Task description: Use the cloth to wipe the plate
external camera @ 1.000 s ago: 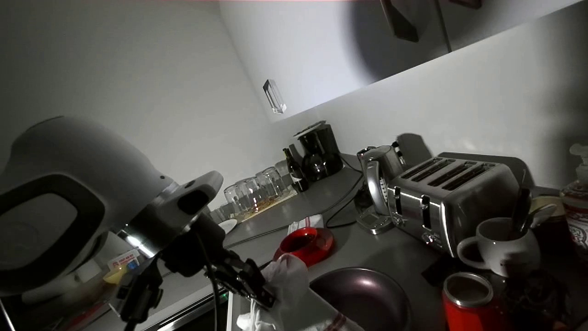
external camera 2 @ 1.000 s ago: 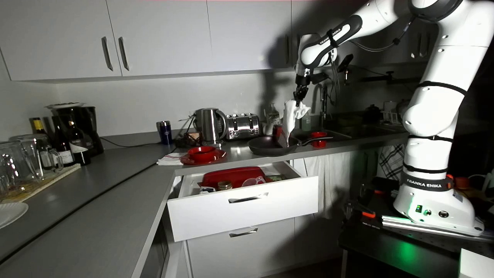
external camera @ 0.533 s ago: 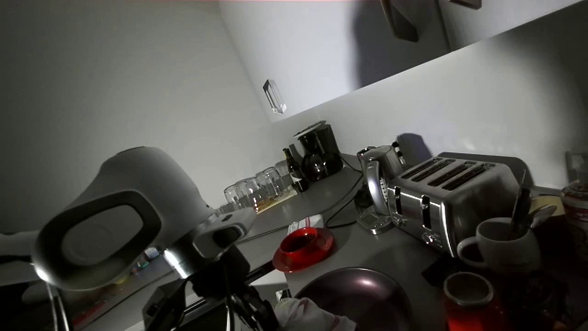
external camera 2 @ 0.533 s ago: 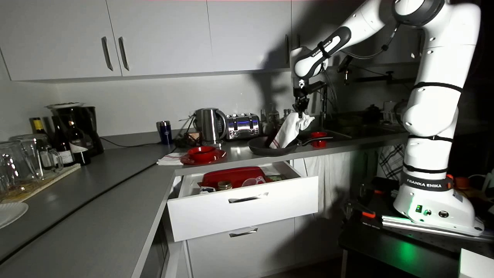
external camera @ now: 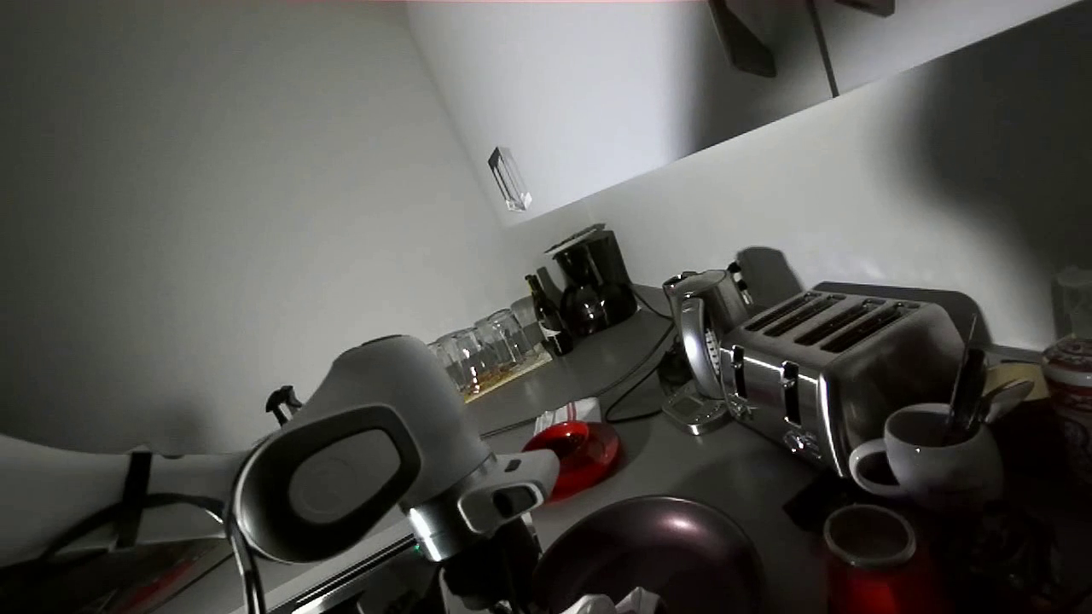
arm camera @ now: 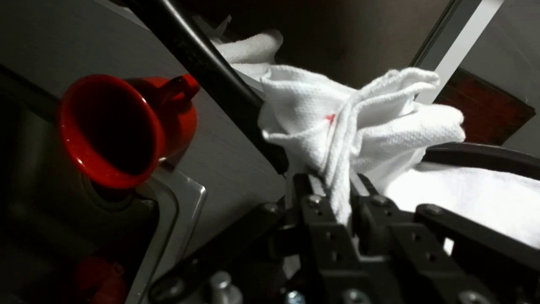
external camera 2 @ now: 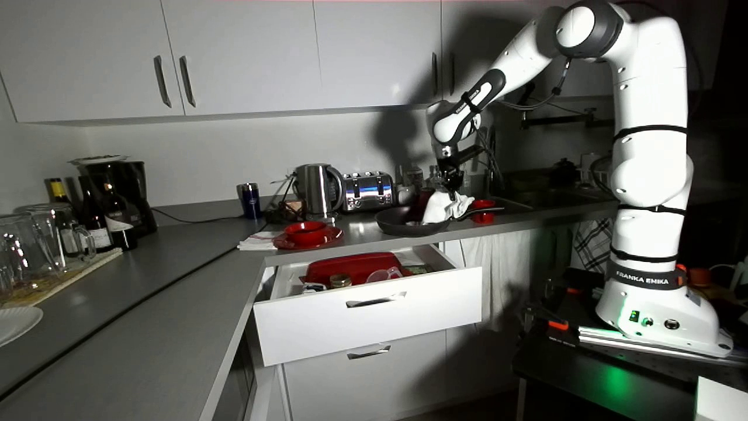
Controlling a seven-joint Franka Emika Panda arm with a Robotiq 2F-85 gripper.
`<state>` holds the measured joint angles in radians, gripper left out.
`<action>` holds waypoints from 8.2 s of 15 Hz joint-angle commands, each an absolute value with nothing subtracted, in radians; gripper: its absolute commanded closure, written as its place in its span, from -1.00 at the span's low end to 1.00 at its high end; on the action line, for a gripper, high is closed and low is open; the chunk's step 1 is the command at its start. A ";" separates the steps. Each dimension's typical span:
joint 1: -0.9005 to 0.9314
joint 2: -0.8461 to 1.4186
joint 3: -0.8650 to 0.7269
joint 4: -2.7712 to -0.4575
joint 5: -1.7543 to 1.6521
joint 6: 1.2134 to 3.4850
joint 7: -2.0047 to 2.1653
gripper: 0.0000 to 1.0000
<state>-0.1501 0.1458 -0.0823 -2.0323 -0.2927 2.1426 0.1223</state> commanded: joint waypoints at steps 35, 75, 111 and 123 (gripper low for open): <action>-0.106 0.031 -0.127 -2.260 -0.397 2.624 0.135 0.84; -0.164 0.488 -0.166 -1.754 0.078 2.322 0.113 0.84; -0.190 0.481 -0.155 -1.748 0.018 2.488 0.067 0.84; -0.132 0.560 -0.153 -1.743 -0.012 2.466 0.088 0.84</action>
